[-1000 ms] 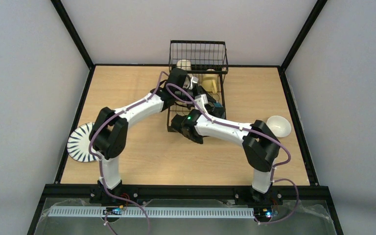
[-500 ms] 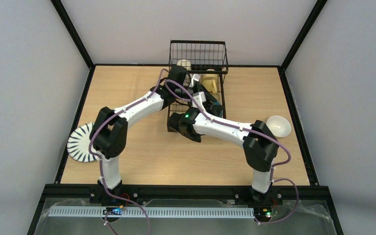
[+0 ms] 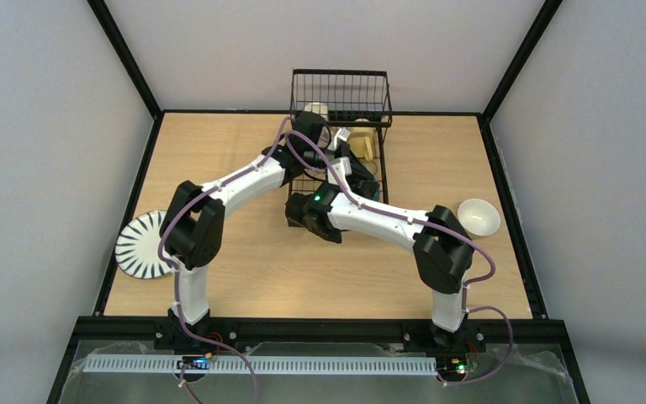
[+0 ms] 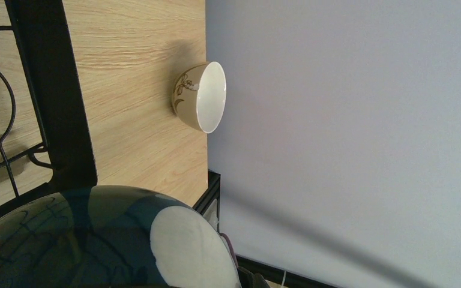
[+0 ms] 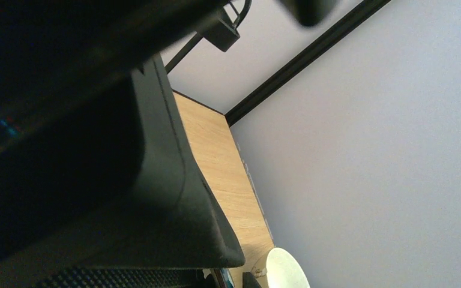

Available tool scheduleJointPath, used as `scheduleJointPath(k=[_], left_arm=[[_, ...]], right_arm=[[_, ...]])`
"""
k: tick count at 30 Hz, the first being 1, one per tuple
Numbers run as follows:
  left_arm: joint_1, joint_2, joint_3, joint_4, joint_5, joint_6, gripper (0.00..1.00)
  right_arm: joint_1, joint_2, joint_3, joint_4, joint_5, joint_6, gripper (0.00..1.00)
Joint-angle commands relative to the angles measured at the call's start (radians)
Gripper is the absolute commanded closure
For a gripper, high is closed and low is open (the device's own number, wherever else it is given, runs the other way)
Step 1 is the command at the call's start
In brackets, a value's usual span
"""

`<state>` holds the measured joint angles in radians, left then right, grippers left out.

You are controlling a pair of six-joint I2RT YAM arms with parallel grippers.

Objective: Load the mixed dishes into the dish rack
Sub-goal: Pass from the right arm to the left

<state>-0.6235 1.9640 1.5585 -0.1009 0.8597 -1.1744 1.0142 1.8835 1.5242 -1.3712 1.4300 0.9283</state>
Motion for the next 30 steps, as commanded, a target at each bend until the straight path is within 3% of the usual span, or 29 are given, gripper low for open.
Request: scheduleJointPath(k=[1,5,19,26,30], left_arm=[[-0.033,0.063,0.014,-0.023,-0.011,0.068,0.91],[-0.033,0.064,0.006,0.006,-0.006,0.061,0.98],[-0.033,0.039,-0.030,0.245,0.006,-0.013,0.98],[-0.030,0.026,-0.064,0.367,0.010,-0.063,0.98],[-0.023,0.017,-0.095,0.426,0.006,-0.092,0.98]], right_arm=[[0.069,0.000,0.059,0.022,0.181,0.007,1.00],[0.069,-0.007,0.050,0.023,0.181,0.009,1.00],[0.070,-0.033,0.018,0.021,0.181,0.013,0.99],[0.070,-0.033,0.006,0.022,0.181,0.020,0.92],[0.069,-0.036,-0.003,0.021,0.181,0.024,0.81]])
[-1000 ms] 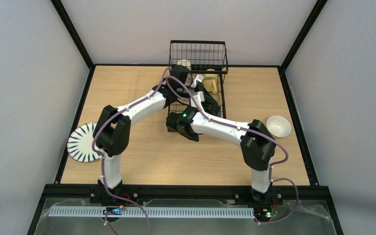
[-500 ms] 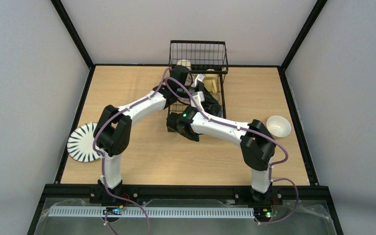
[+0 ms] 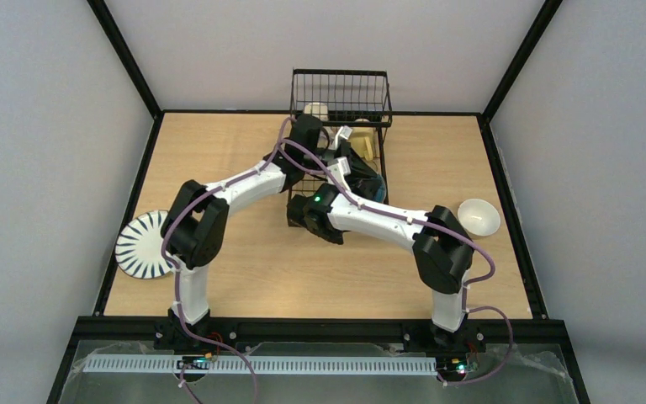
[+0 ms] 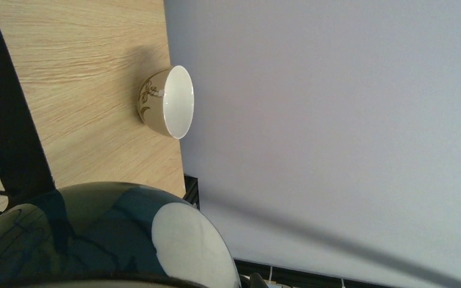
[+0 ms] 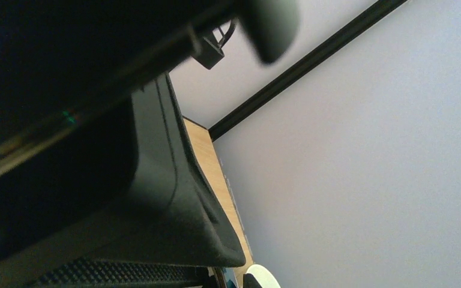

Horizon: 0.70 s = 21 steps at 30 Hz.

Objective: Load the mixed dishes into the dish rack
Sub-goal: Pass from the right arm to the left

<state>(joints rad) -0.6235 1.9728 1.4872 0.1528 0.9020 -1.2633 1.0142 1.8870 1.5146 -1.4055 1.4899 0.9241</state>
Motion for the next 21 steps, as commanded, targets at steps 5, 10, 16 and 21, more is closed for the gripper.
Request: scheduleJointPath(k=[5,10,16,21], left_arm=[[-0.011,-0.001,-0.050,0.214,-0.047,-0.017,0.98],[-0.008,-0.002,-0.055,0.237,-0.054,-0.023,0.98],[-0.005,-0.002,-0.068,0.252,-0.062,-0.026,0.98],[0.004,-0.003,-0.092,0.277,-0.068,-0.035,0.98]], right_arm=[[0.069,-0.052,-0.008,0.056,0.119,0.038,0.68],[0.069,-0.060,-0.022,0.056,0.116,0.046,0.60],[0.070,-0.067,-0.035,0.056,0.114,0.050,0.60],[0.069,-0.084,-0.045,0.056,0.104,0.054,0.59]])
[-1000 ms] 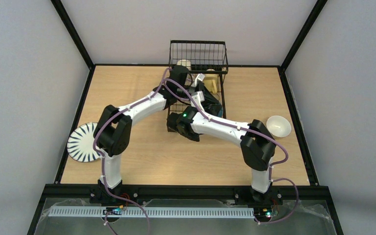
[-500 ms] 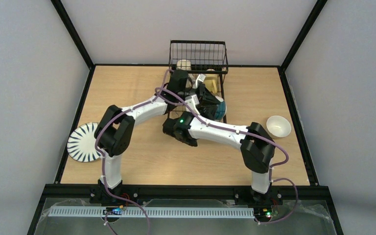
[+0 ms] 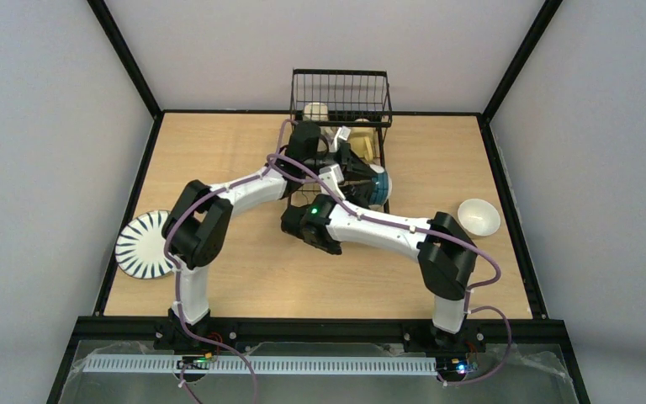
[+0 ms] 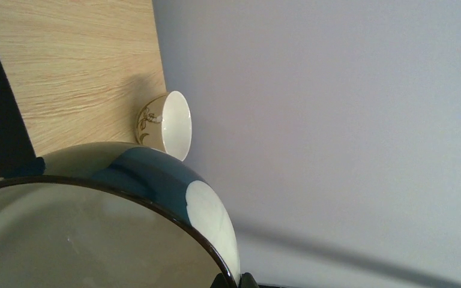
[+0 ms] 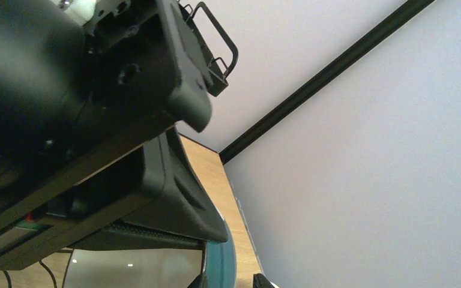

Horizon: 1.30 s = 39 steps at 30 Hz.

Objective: Load the mixed dishes into the dish rack
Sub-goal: Pass from the right arm to the left, then insert the bowl into the dish rack.

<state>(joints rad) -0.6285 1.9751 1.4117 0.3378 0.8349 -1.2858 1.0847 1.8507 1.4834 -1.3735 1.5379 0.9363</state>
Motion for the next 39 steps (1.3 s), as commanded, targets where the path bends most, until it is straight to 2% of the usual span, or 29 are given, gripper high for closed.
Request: scheduleJointPath(k=[1,5,11,16,18,22,26,32,35,39], left_arm=[[0.011,-0.005,-0.019,0.096,-0.002,-0.013,0.98],[0.017,0.000,-0.028,0.108,-0.002,-0.015,0.98],[0.027,0.013,-0.031,0.130,-0.001,-0.016,0.98],[0.038,0.025,-0.050,0.176,0.002,-0.025,0.98],[0.044,0.030,-0.072,0.228,0.003,-0.051,0.98],[0.054,0.051,-0.122,0.355,0.006,-0.113,0.98],[0.062,0.084,-0.156,0.499,0.004,-0.180,0.98],[0.074,0.135,-0.152,0.625,0.007,-0.231,0.98],[0.089,0.146,-0.156,0.669,0.015,-0.254,0.98],[0.126,0.123,-0.167,0.633,0.043,-0.214,0.98]], right_arm=[[-0.001,-0.054,-0.014,0.024,0.051,0.045,0.59],[-0.001,-0.080,-0.014,0.025,0.041,0.042,0.52],[-0.002,-0.127,-0.010,0.024,0.024,0.036,0.48],[-0.002,-0.166,0.000,0.027,-0.002,0.046,0.37],[-0.001,-0.179,0.004,0.025,-0.010,0.052,0.34],[-0.013,-0.198,0.014,0.027,-0.033,0.069,0.21],[-0.050,-0.233,0.024,0.027,-0.078,0.103,0.20],[-0.093,-0.277,0.041,0.037,-0.109,0.112,0.18],[-0.108,-0.317,0.026,0.125,-0.125,0.031,0.18],[-0.126,-0.406,-0.058,0.385,-0.158,-0.221,0.18]])
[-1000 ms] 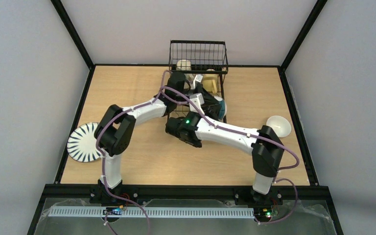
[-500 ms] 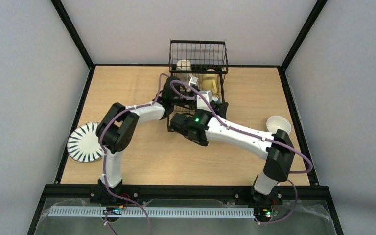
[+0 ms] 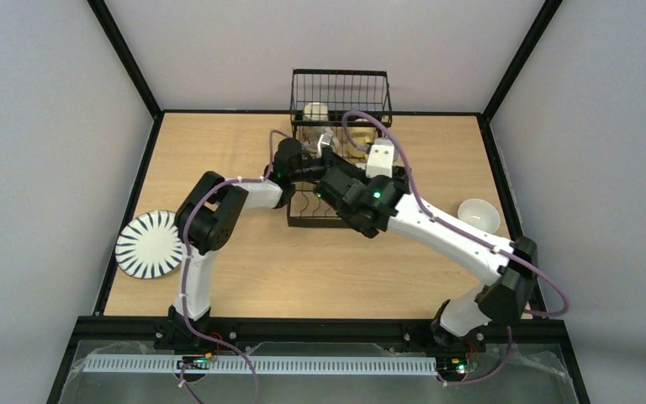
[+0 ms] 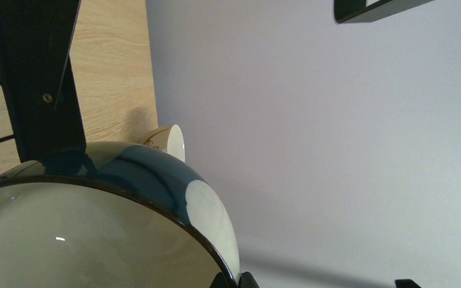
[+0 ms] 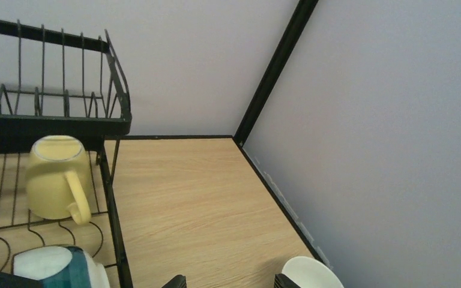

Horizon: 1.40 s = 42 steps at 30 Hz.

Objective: Load the mixed dishes into the dish rack
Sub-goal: Insert the bowl into the dish rack.

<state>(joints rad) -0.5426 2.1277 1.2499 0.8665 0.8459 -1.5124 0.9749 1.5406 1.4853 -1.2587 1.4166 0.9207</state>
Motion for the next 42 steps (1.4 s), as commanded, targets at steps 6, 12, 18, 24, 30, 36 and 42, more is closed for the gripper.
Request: scheduleJointPath(k=[6,12,18,24,30,36,42], left_arm=[[0.106,-0.071,-0.023,0.017,0.099,0.119,0.98],[0.142,-0.116,-0.023,-0.134,0.182,0.296,0.98],[0.156,-0.137,-0.044,-0.164,0.211,0.356,0.98],[0.171,-0.158,-0.133,-0.050,0.187,0.310,0.98],[0.187,-0.164,-0.212,0.028,0.175,0.294,0.98],[0.187,-0.164,-0.233,0.031,0.159,0.334,0.98],[0.187,-0.136,-0.252,0.140,0.152,0.284,0.98]], right_arm=[[-0.043,-0.188,-0.165,0.550,-0.083,-0.417,0.17],[-0.049,-0.165,-0.163,0.520,-0.094,-0.379,0.17],[-0.052,-0.154,-0.165,0.539,-0.101,-0.390,0.17],[-0.053,-0.151,-0.165,0.550,-0.106,-0.402,0.17],[-0.052,-0.148,-0.166,0.563,-0.112,-0.421,0.17],[-0.052,-0.146,-0.170,0.592,-0.123,-0.459,0.17],[-0.052,-0.143,-0.180,0.617,-0.137,-0.490,0.17]])
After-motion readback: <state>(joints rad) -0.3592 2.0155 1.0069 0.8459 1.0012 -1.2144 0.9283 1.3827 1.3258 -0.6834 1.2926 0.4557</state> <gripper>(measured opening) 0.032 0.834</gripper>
